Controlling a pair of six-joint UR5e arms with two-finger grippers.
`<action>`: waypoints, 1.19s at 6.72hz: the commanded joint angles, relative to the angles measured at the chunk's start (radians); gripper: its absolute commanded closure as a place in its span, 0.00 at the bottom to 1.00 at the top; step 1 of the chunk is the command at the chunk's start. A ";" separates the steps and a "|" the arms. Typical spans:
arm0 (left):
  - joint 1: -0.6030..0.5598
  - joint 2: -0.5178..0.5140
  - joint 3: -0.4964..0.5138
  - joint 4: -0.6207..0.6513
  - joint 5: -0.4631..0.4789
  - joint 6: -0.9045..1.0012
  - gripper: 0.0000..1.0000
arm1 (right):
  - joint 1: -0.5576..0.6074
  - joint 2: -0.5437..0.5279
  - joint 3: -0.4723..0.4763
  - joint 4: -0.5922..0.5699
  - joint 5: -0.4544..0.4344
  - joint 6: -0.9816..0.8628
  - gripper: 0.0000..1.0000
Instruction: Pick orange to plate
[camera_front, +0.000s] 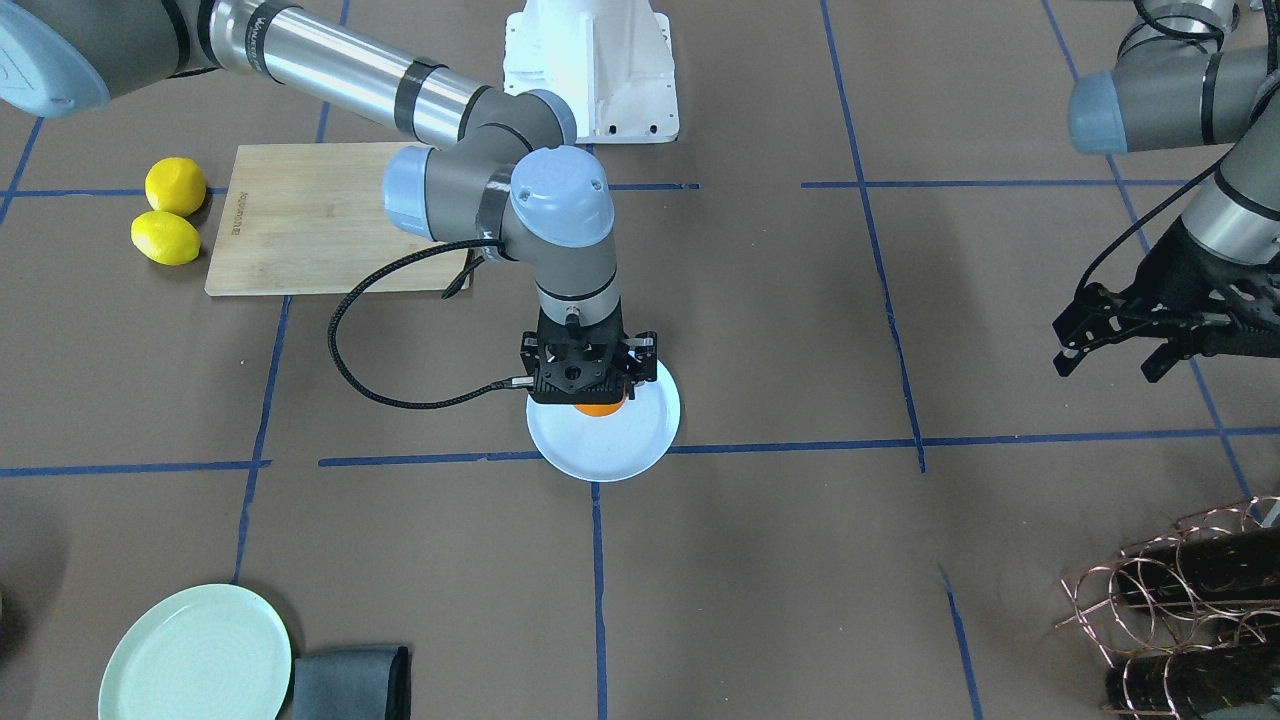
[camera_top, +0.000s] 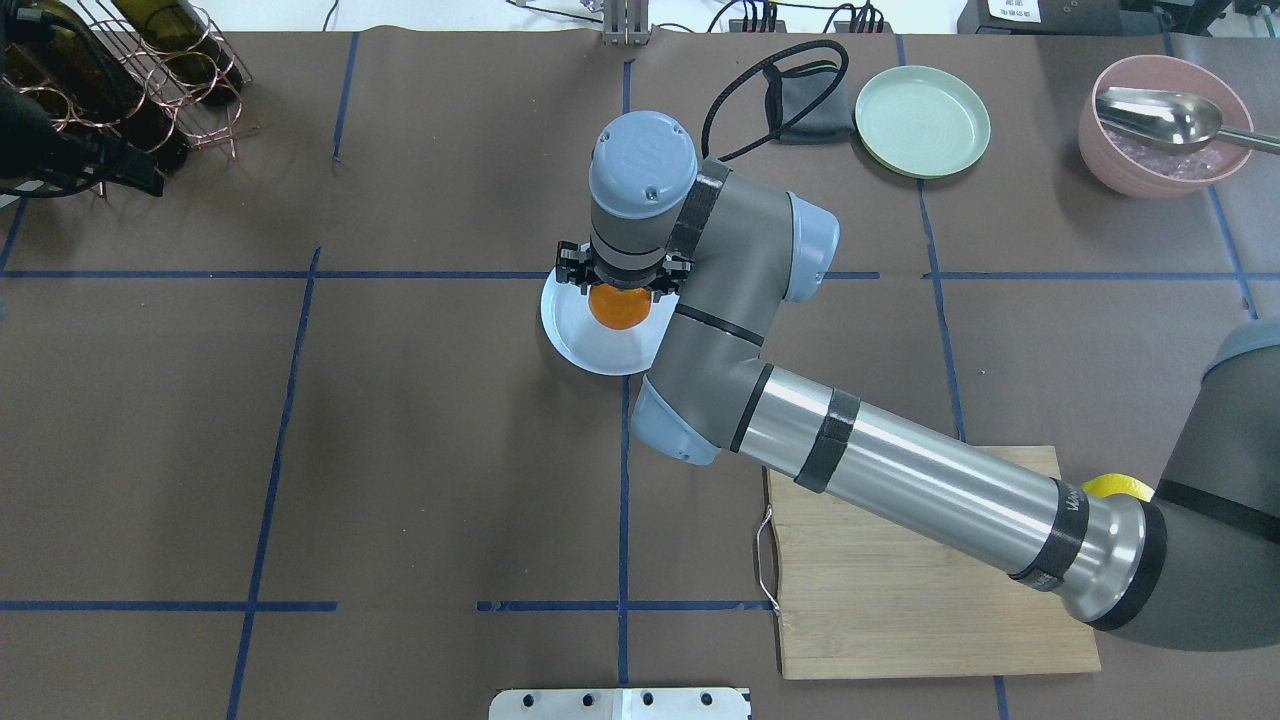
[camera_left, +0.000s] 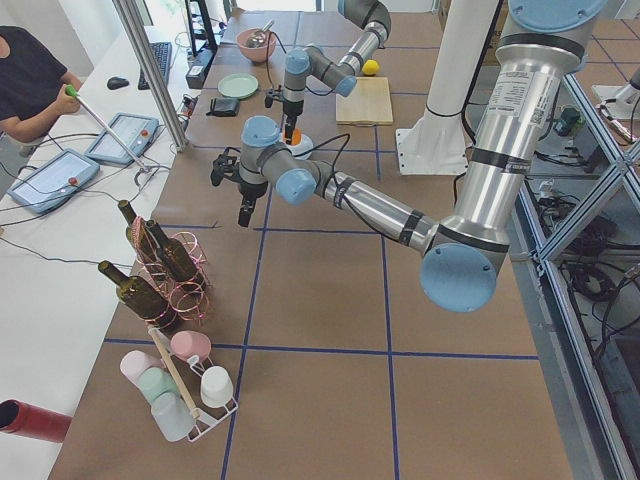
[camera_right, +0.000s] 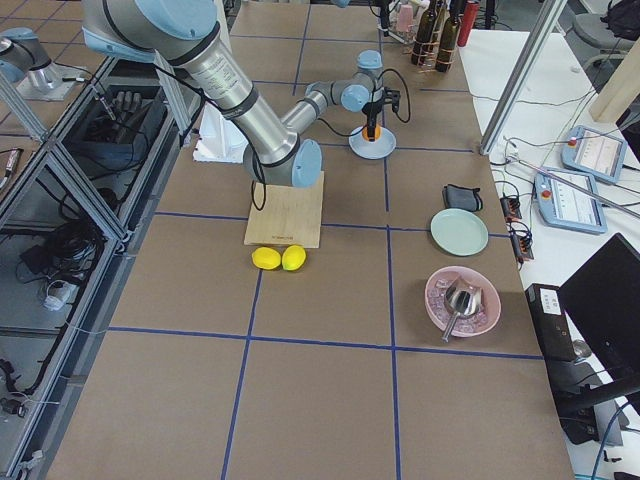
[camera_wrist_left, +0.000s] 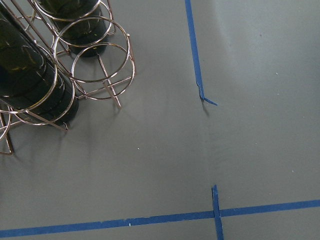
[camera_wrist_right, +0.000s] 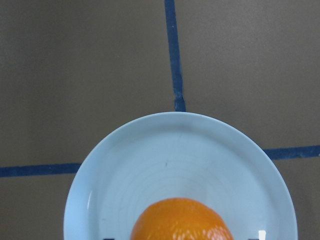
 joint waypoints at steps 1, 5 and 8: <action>-0.001 0.024 0.014 -0.012 0.009 0.013 0.00 | 0.013 0.007 0.007 -0.004 0.003 0.003 0.00; -0.129 0.035 0.055 0.076 0.033 0.294 0.00 | 0.201 -0.098 0.233 -0.207 0.161 -0.136 0.00; -0.241 0.036 0.129 0.152 0.030 0.607 0.00 | 0.385 -0.343 0.386 -0.235 0.278 -0.464 0.00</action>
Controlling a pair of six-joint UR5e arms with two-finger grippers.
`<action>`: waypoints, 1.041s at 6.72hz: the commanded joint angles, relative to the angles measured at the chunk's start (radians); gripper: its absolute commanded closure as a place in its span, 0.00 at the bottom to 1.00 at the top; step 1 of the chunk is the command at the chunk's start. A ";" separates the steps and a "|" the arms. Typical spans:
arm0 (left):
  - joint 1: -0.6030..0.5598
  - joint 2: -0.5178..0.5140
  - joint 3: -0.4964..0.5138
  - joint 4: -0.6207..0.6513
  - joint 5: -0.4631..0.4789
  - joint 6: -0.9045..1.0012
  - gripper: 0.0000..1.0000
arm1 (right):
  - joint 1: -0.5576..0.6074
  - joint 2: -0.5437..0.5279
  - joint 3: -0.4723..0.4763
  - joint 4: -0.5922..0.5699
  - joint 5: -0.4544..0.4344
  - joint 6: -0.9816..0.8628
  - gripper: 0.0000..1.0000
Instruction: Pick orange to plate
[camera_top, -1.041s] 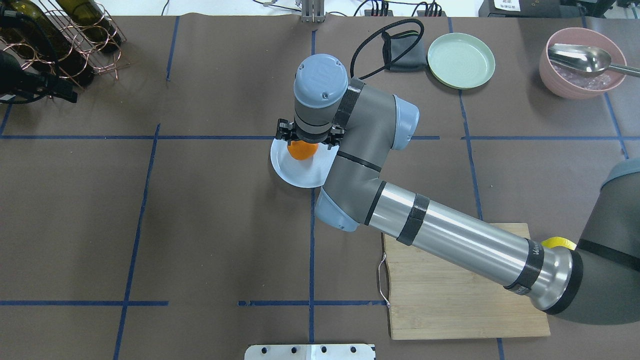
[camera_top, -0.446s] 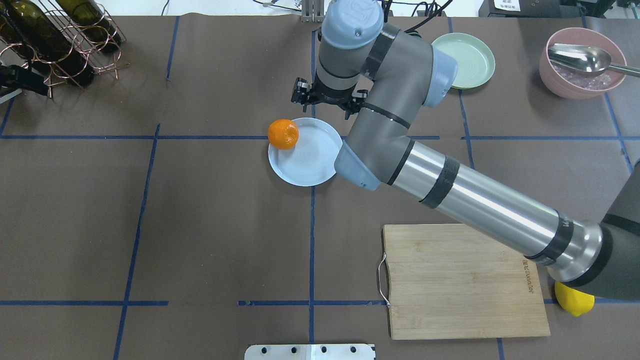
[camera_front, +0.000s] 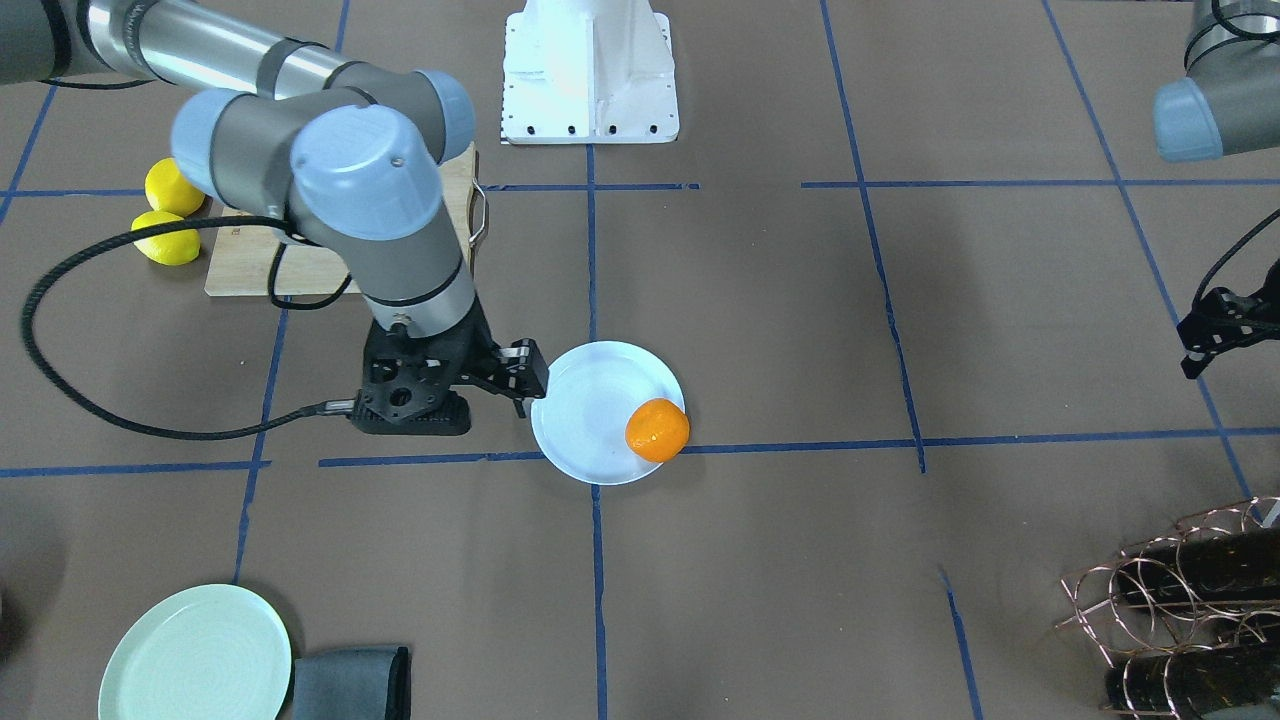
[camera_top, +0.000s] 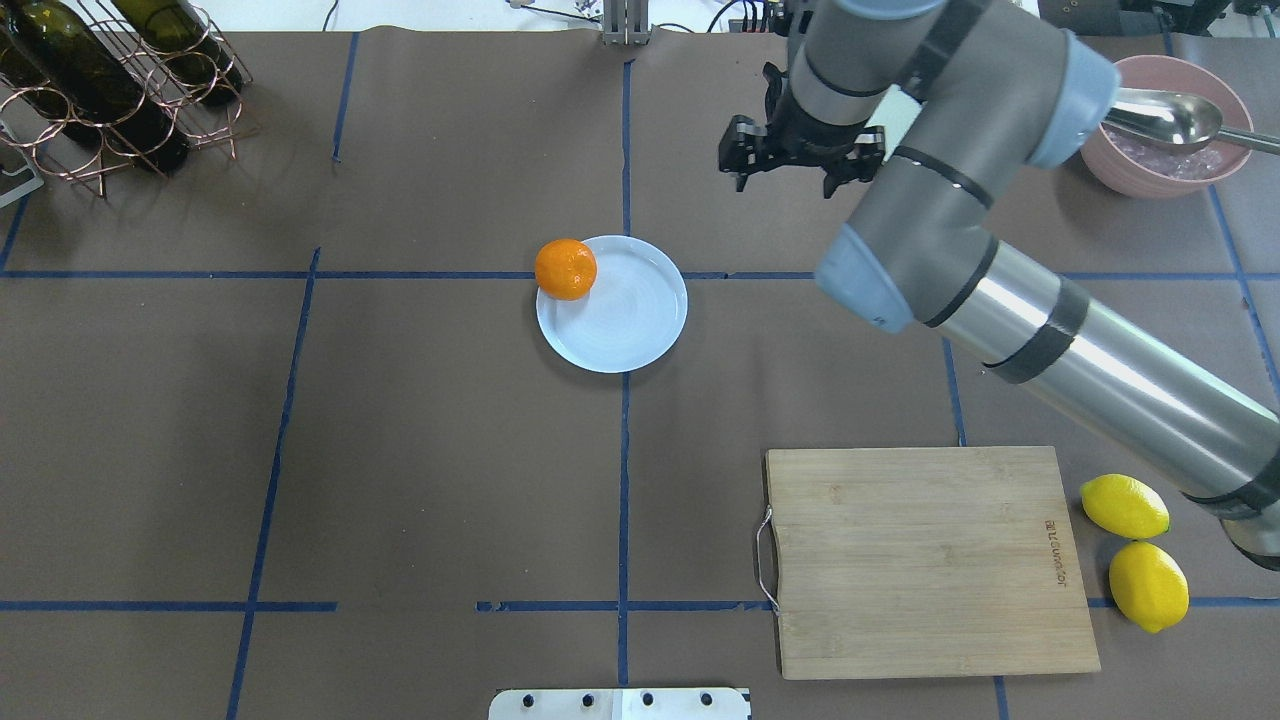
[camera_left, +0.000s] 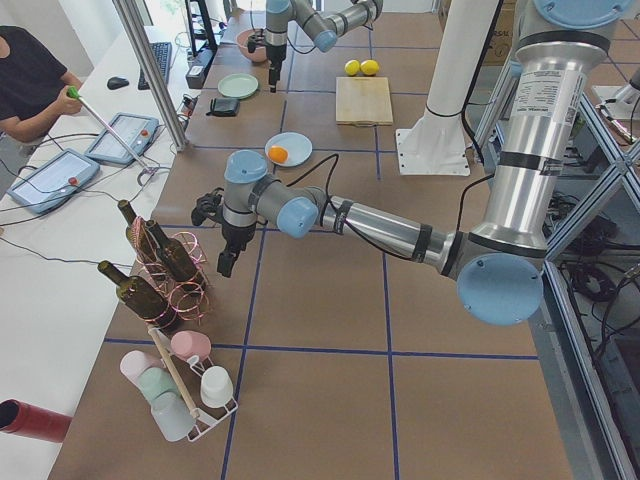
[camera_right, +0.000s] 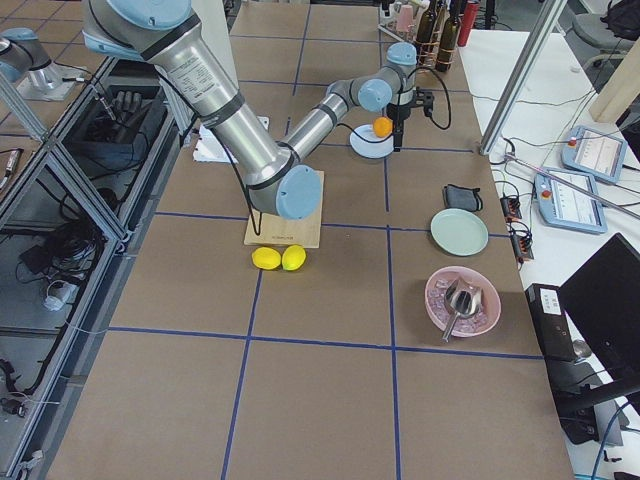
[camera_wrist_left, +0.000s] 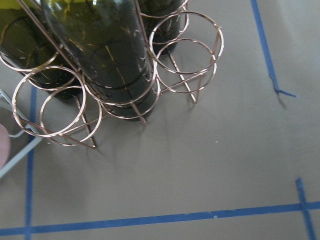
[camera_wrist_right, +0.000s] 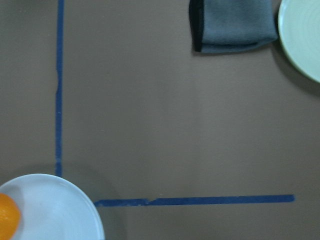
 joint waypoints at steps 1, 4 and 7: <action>-0.065 0.015 0.066 0.025 -0.008 0.202 0.00 | 0.150 -0.158 0.063 -0.007 0.089 -0.263 0.00; -0.181 0.055 0.097 0.028 -0.137 0.353 0.00 | 0.320 -0.315 0.057 -0.007 0.161 -0.579 0.00; -0.251 0.049 0.132 0.221 -0.177 0.376 0.00 | 0.474 -0.469 0.046 0.002 0.268 -0.859 0.00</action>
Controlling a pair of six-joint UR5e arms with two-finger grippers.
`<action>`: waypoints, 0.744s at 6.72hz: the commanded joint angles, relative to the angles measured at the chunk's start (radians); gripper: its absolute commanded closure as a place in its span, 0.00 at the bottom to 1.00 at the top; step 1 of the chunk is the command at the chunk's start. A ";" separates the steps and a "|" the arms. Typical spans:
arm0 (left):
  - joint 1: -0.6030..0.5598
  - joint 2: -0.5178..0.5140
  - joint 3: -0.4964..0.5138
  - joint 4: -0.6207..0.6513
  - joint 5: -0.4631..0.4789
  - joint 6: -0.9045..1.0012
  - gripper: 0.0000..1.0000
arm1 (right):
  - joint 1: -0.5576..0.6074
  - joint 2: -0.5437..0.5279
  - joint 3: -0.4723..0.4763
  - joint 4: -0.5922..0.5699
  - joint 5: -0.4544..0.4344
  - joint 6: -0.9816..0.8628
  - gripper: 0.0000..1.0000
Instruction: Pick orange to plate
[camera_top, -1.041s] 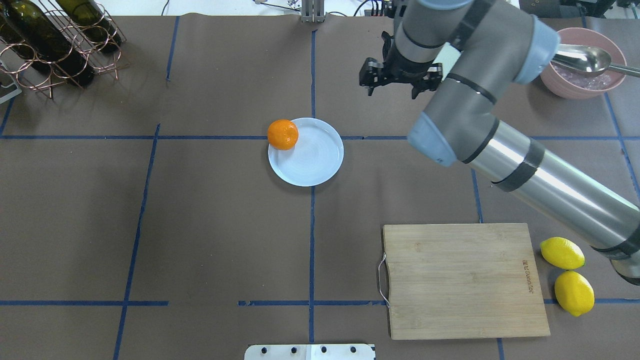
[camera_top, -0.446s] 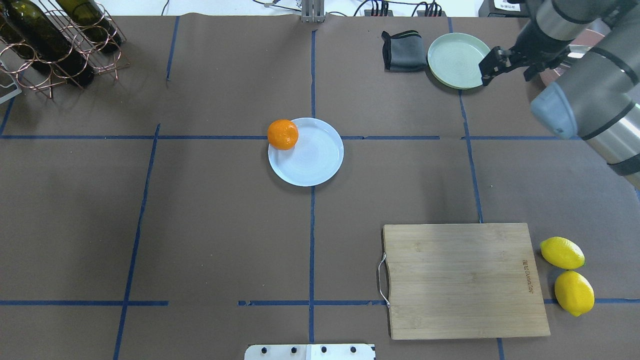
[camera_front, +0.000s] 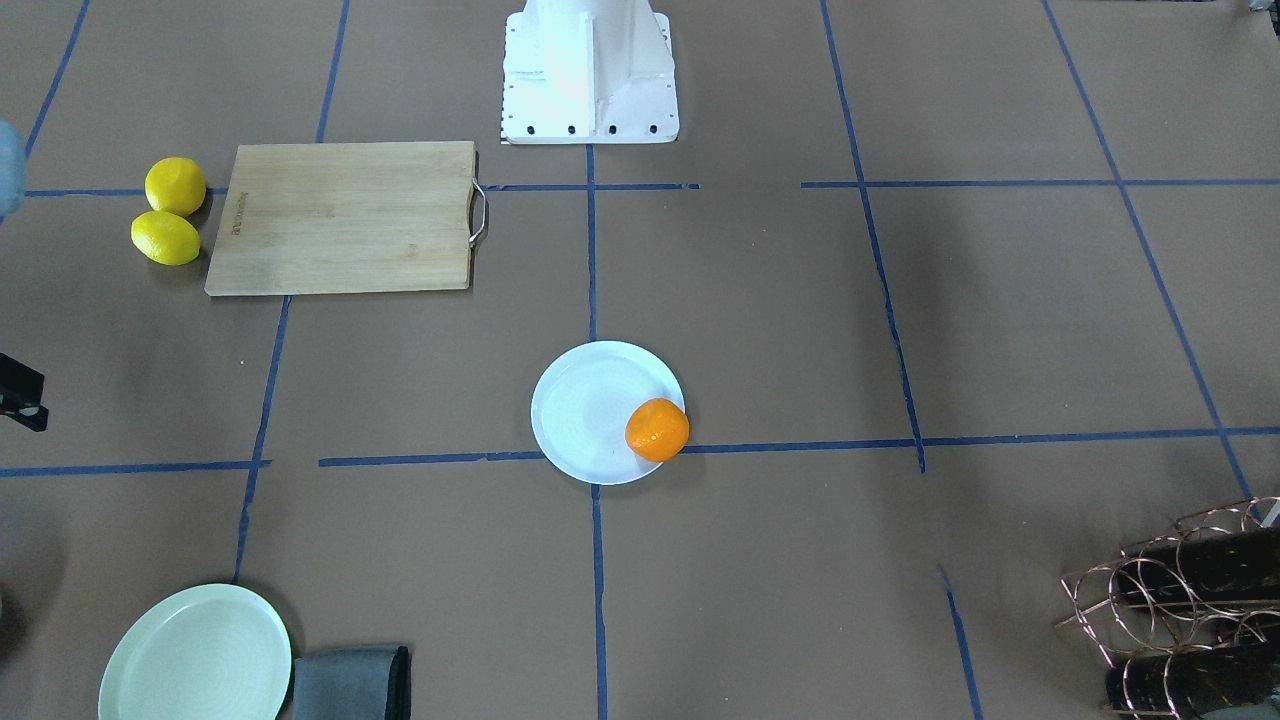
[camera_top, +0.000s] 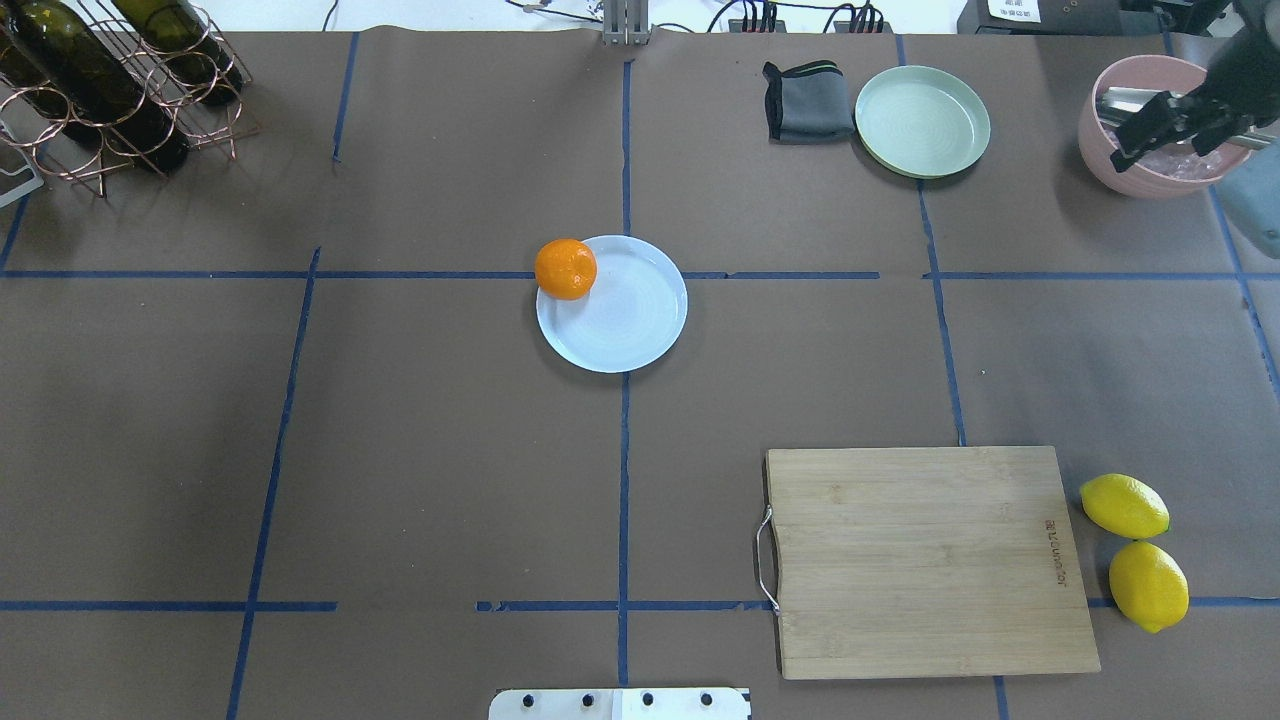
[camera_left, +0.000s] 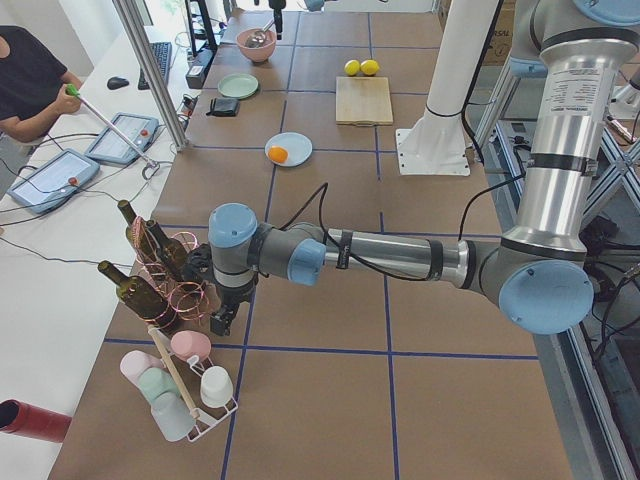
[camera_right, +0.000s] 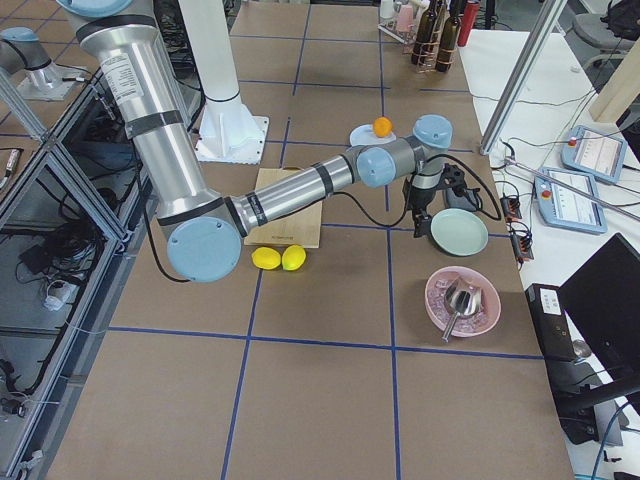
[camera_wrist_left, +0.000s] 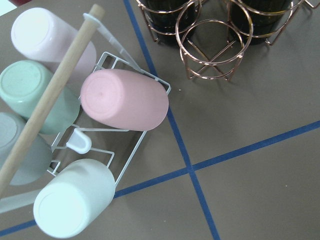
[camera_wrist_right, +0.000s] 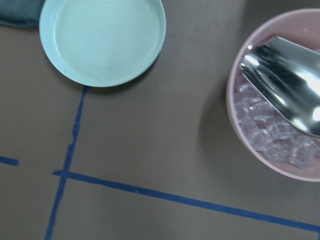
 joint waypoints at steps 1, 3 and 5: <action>-0.035 -0.009 -0.004 0.215 -0.060 0.008 0.00 | 0.147 -0.096 -0.050 0.005 0.133 -0.240 0.00; -0.056 0.027 -0.065 0.321 -0.062 0.009 0.00 | 0.244 -0.145 -0.159 0.011 0.221 -0.395 0.00; -0.056 0.054 -0.088 0.322 -0.064 0.021 0.00 | 0.296 -0.165 -0.167 0.015 0.230 -0.399 0.00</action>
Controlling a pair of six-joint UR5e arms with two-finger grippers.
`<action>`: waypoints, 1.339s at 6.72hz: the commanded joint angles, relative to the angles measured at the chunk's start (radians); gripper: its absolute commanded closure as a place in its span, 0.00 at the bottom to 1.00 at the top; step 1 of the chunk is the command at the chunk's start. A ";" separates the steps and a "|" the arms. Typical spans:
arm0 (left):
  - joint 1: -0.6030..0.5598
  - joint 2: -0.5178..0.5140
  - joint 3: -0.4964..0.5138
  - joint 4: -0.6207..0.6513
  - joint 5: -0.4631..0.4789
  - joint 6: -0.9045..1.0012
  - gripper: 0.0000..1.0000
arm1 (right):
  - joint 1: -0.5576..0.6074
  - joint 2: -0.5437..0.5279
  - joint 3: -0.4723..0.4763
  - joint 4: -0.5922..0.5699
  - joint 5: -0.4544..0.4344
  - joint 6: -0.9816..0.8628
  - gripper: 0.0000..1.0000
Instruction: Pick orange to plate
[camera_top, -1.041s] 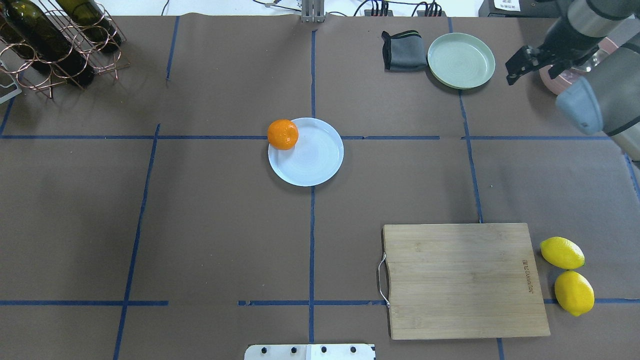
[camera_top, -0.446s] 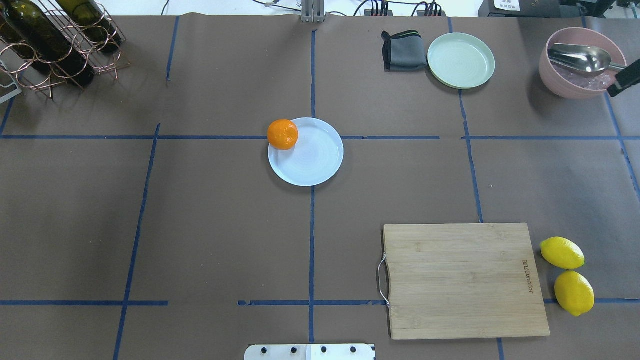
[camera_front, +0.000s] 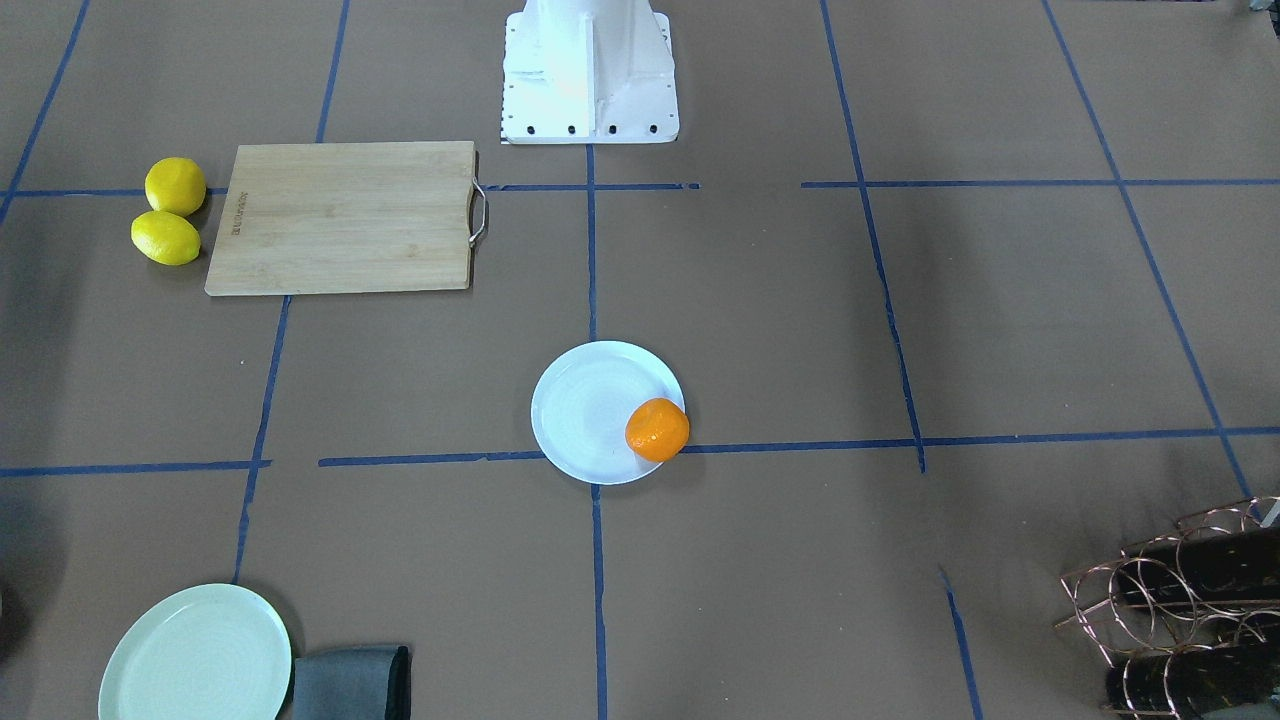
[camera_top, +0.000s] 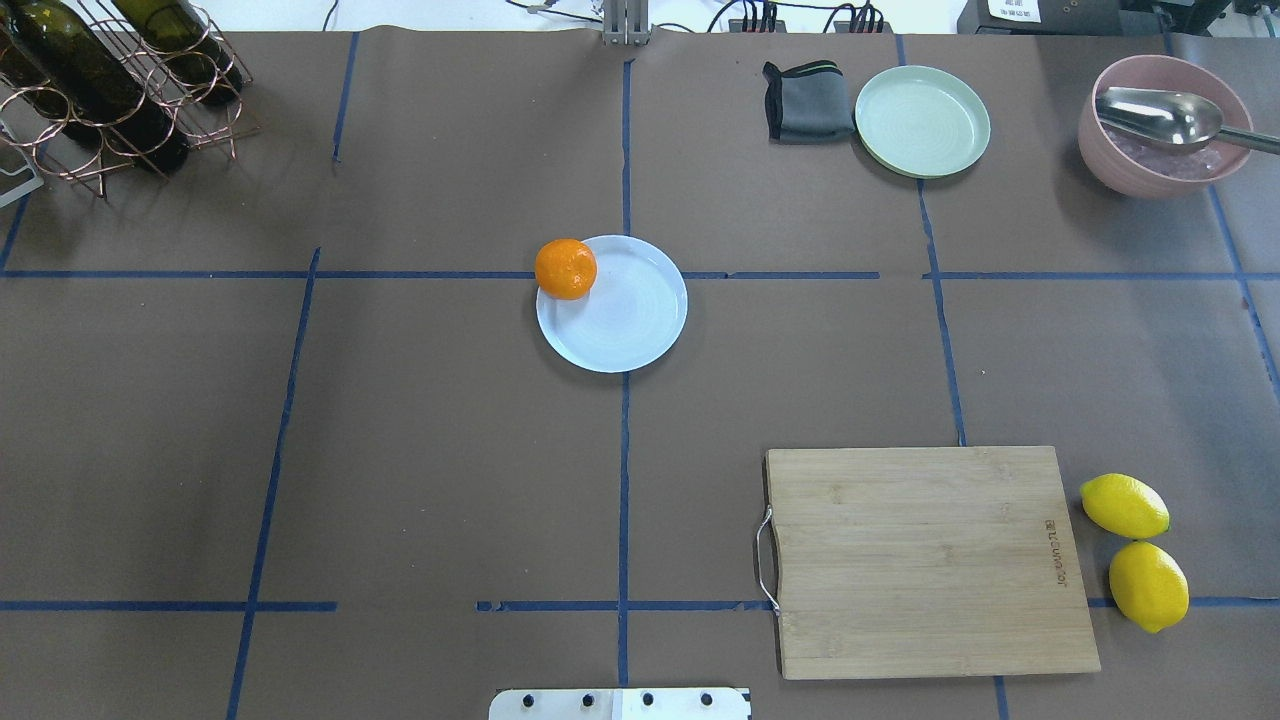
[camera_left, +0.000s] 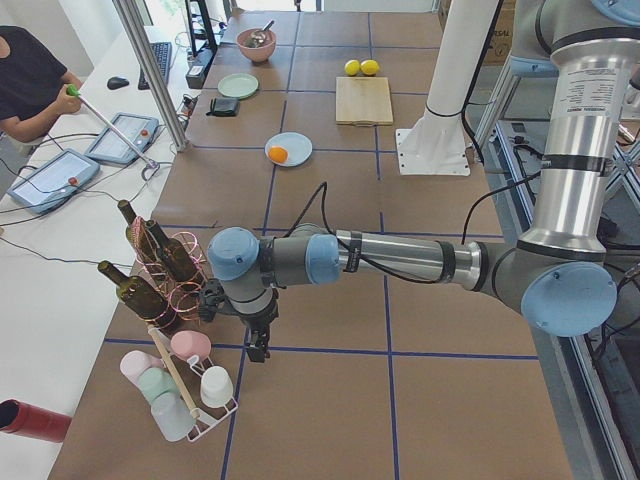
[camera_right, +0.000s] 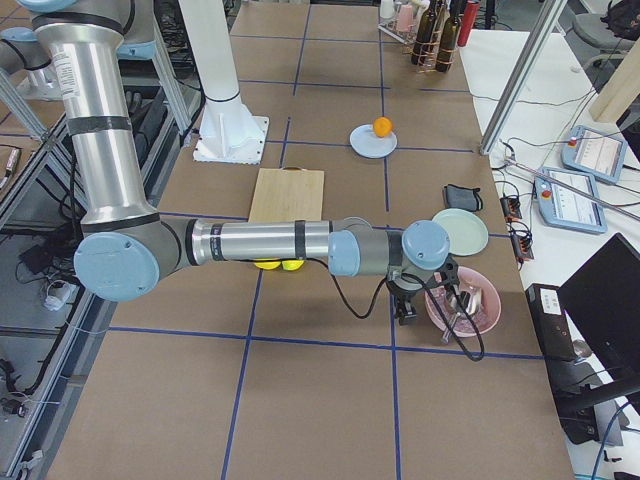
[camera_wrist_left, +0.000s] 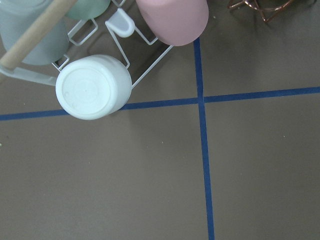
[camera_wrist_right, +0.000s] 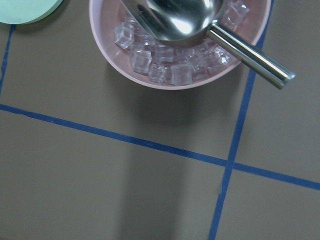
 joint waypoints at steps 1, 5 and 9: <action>-0.001 0.009 -0.014 0.009 -0.001 0.005 0.00 | 0.028 -0.053 0.003 0.004 -0.003 -0.019 0.00; -0.001 0.008 -0.016 0.004 -0.001 0.005 0.00 | 0.063 -0.088 0.078 0.004 -0.168 0.239 0.00; -0.003 0.009 -0.025 0.004 -0.001 0.005 0.00 | 0.063 -0.093 0.074 0.003 -0.154 0.231 0.00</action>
